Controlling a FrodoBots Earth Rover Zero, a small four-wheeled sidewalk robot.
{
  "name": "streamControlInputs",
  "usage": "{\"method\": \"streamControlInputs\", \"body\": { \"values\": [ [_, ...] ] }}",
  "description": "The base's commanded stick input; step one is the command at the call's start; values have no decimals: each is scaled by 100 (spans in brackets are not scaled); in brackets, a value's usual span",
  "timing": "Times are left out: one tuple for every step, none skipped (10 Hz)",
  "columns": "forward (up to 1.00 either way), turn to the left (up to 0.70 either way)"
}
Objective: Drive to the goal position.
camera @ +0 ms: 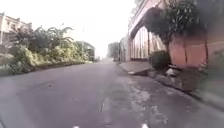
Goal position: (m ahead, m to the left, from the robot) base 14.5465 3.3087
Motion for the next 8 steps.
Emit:
{"method": "streamControlInputs", "body": {
  "values": [
    [100,0],
    [100,0],
    [100,0],
    [100,0],
    [100,0],
    [100,0],
    [100,0],
    [100,0]
  ]
}}
